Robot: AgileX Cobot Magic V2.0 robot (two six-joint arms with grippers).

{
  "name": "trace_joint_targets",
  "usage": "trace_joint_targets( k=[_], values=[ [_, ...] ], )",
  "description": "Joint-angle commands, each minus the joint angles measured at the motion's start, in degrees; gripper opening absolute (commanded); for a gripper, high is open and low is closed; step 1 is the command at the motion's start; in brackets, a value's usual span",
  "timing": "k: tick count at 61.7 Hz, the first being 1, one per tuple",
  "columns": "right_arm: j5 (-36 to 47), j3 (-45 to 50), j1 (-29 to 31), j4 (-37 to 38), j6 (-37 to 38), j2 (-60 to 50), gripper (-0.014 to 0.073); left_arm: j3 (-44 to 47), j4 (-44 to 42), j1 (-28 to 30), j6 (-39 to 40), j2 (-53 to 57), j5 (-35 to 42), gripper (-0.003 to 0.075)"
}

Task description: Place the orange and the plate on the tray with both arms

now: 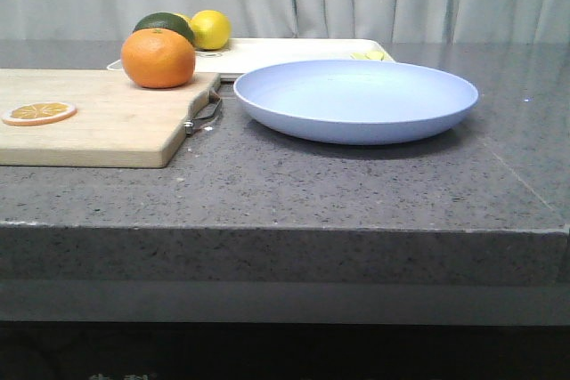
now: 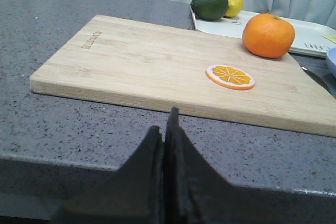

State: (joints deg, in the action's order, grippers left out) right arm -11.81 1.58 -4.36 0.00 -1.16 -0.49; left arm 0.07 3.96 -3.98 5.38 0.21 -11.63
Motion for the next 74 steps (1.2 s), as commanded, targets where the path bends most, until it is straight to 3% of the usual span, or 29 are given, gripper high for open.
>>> trace_joint_targets(
  k=[1,32,44,49,56,65,74],
  values=[
    [4.3,-0.2,0.3,0.0,-0.4,-1.3,-0.006,0.2,0.5,0.2,0.5,1.2,4.7,-0.0018],
    [5.3,-0.2,0.3,-0.4,-0.4,-1.3,-0.006,0.2,0.6,0.2,0.5,1.2,5.3,-0.0018],
    [9.3,-1.8,0.3,-1.3,-0.4,-1.3,-0.006,0.2,0.3,0.2,0.5,1.2,13.8,-0.0018],
    [9.4,-4.9,0.3,-1.3,-0.4,-1.3,-0.006,0.1,0.2,0.2,0.5,1.2,20.7,-0.0018],
    [5.7,-11.5,0.3,-1.3,-0.4,-0.8,-0.006,-3.3,0.2,0.2,0.5,0.8,21.3,-0.0018],
    [-4.5,-23.3,0.3,-1.3,-0.4,5.6,-0.006,-13.8,0.2,0.2,0.5,-4.5,14.7,-0.0018],
    [-7.6,-34.2,0.3,-2.3,-0.4,16.7,-0.006,-24.8,0.1,0.1,-0.6,-17.2,8.8,-0.0018]
  ],
)
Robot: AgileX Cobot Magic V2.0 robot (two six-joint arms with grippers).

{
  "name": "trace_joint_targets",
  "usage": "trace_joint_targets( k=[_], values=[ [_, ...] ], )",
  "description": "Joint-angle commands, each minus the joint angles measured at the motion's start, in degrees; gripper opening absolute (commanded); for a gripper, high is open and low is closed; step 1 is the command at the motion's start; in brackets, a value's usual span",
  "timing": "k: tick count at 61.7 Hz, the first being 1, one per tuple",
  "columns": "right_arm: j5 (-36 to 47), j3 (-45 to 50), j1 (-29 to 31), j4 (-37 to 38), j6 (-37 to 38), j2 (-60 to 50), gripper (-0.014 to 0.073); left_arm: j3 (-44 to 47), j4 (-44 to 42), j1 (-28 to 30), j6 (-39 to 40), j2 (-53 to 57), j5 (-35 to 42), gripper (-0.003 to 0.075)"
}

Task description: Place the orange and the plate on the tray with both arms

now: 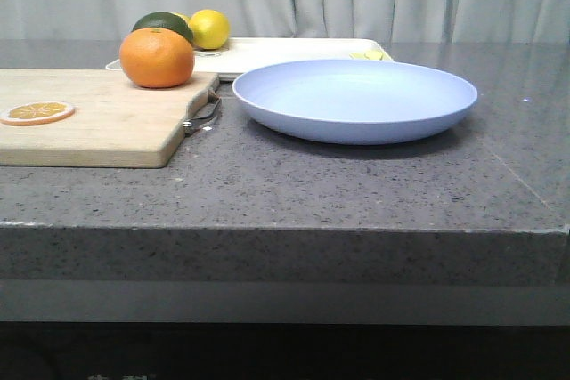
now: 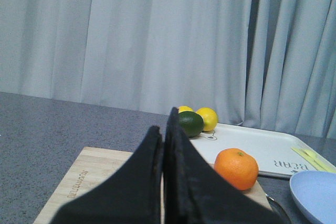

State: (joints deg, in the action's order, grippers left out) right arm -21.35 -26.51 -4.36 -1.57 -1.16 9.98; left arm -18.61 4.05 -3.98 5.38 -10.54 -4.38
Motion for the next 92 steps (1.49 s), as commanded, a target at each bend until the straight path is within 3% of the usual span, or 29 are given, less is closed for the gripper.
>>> trace_joint_targets(
  k=[1,14,23,29,33,40,43,47,67,81,92],
  values=[
    [1.8,-7.5,0.3,-0.8,-0.4,7.4,-0.006,-6.9,0.0,0.0,-1.1,-7.8,1.5,-0.0018],
    [0.5,-16.3,0.3,-1.2,-0.4,21.0,-0.006,-16.6,0.0,0.0,-3.0,-26.2,1.1,-0.0018],
    [1.0,-16.5,0.3,-1.4,-0.4,22.9,-0.0053,-17.4,0.0,0.0,-3.0,-29.6,2.3,-0.0017],
    [1.2,-16.5,0.3,-1.4,-0.4,22.9,0.0027,-17.4,0.0,0.0,-3.0,-30.3,2.8,0.003],
    [1.2,-16.5,0.3,-1.4,-0.4,22.9,0.016,-17.4,0.0,0.0,-3.0,-30.7,3.4,0.017],
    [1.0,-16.5,0.3,-1.4,-0.4,22.9,0.0432,-17.4,0.0,0.0,-3.0,-30.9,3.5,0.0575],
    [1.0,-16.5,0.3,-1.4,-0.4,22.9,0.0554,-17.4,0.0,0.0,-3.0,-31.1,3.5,0.0706],
    [1.0,-16.4,0.3,-1.4,-0.4,22.9,0.0661,-17.4,0.0,0.0,-3.0,-31.6,3.7,0.0669],
    [1.0,-16.4,0.3,-1.4,-0.4,22.9,0.064,-17.9,0.3,0.0,-3.0,-32.4,5.5,0.0494],
    [1.0,-16.4,0.3,-1.4,-0.4,22.9,0.064,-33.0,0.3,0.0,-3.0,-47.0,-11.8,0.0491],
    [1.0,-16.4,0.3,-1.4,-0.4,22.9,0.064,-43.8,0.3,-2.8,-3.0,-57.1,-17.1,0.0509]
  ],
)
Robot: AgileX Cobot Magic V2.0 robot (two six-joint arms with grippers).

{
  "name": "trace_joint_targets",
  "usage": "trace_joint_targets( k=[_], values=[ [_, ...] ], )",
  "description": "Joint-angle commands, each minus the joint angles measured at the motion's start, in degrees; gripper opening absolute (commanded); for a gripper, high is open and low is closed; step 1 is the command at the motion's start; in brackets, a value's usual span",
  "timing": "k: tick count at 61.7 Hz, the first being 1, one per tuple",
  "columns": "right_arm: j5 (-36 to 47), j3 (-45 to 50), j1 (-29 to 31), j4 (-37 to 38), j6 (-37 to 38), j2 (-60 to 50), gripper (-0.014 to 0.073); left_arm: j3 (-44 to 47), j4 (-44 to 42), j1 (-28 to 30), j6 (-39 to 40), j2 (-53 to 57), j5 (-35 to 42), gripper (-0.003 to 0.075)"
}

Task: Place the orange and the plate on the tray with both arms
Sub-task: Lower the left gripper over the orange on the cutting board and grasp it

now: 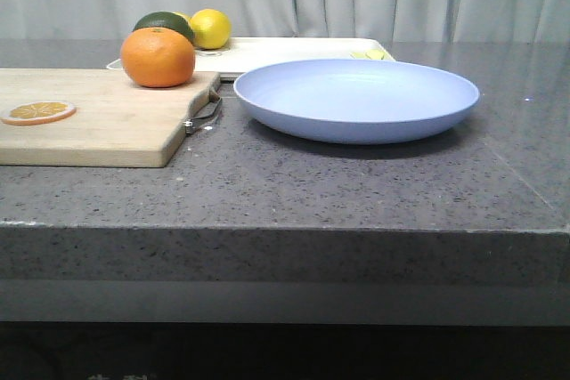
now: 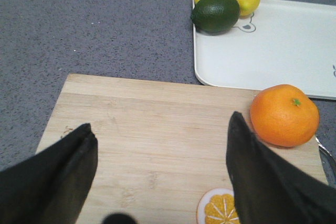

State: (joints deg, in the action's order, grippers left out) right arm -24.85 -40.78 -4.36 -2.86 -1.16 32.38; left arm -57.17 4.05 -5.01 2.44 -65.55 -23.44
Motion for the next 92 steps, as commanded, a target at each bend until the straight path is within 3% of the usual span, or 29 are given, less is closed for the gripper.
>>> trace_joint_targets(
  k=[1,19,42,75,86,92],
  values=[
    [4.5,-2.2,0.3,-0.1,-0.4,0.5,0.064,-6.4,0.3,-2.5,-0.1,-3.2,1.6,0.0509],
    [4.5,-2.2,0.3,-0.1,-0.4,0.5,0.064,-24.6,0.1,-12.7,-0.1,-20.9,-7.2,0.0505],
    [4.5,-2.2,0.3,-0.1,-0.4,0.5,0.064,-46.6,0.0,-16.6,-0.2,-39.0,-23.7,0.0507],
    [4.5,-2.2,0.3,-0.1,-0.4,0.5,0.064,-48.2,-3.0,-17.0,1.4,-42.9,-25.3,0.0513],
    [4.5,-2.2,0.3,-0.1,-0.4,0.5,0.064,-48.2,-3.0,-17.0,1.8,-44.6,-27.8,0.0606],
    [4.5,-2.2,0.3,-0.1,-0.4,0.5,0.064,-48.2,-1.3,-17.0,1.9,-45.4,-29.0,0.0613]
  ],
)
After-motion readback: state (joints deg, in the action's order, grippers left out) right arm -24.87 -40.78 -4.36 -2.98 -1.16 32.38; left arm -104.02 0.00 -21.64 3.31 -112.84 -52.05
